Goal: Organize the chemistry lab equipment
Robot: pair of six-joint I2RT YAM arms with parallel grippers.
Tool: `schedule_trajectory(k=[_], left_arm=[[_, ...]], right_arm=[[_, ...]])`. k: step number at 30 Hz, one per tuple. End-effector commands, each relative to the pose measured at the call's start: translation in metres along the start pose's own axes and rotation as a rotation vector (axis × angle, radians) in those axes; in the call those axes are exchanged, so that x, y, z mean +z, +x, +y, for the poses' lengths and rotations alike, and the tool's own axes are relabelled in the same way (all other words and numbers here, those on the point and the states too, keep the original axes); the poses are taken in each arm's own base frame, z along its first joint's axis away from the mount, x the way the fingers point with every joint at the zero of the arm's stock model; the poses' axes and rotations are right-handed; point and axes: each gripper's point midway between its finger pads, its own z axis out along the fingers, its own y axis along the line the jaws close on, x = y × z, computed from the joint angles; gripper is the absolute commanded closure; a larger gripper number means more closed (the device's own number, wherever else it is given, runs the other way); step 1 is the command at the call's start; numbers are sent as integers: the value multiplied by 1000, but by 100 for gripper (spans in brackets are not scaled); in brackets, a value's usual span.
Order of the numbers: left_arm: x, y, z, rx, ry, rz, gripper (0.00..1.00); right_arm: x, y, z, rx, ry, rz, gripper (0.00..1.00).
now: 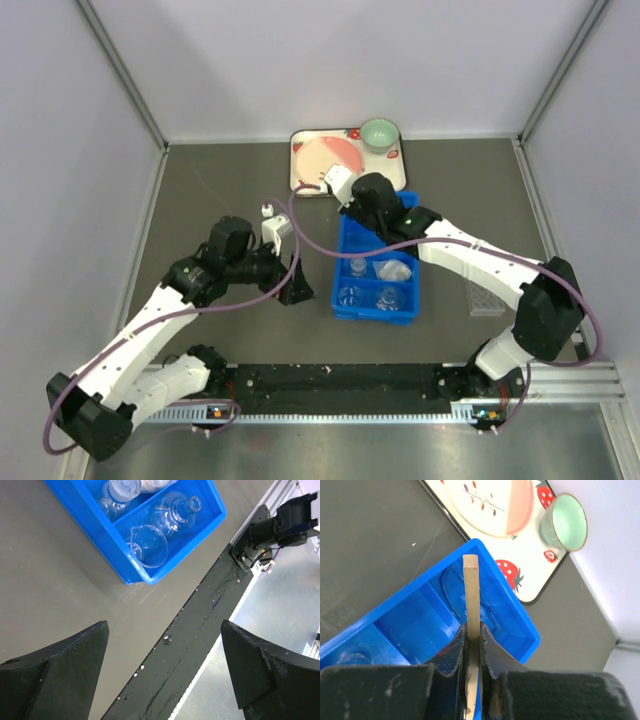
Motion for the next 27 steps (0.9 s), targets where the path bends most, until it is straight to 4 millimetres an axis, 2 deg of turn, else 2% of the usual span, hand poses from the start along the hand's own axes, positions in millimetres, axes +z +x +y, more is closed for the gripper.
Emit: schedule_trajectory(k=[1,6,10,11,15,20,22,23,27], left_arm=[[-6,6,0,30,-1,-26,1],[-12,12,2,39,-18,-34,1],[-17,15,2,49,-34,-39,1],[-17,15,3,50,-35,-42,1],[-19,17,1,49,-29,-45,1],[-21,17,0,45,-33,-45,1],[-21,15,0,49,-33,-49,1],[-22,16,0,47,-36,-45,1],[-22,16,-1,47,-33,-45,1]], right_arm=[[10,-6,7,-235,-97,-73,100],[9,3,22,-322,-246,-113,100],[16,24,14,-340,-277,-70,100],[16,27,22,-348,-332,-85,100],[22,42,26,-354,-394,-51,100],[25,60,45,-349,-523,-20,100],[27,60,49,-347,-548,-16,100],[29,68,55,-346,-578,11,100],[37,76,60,-359,-602,39,100]])
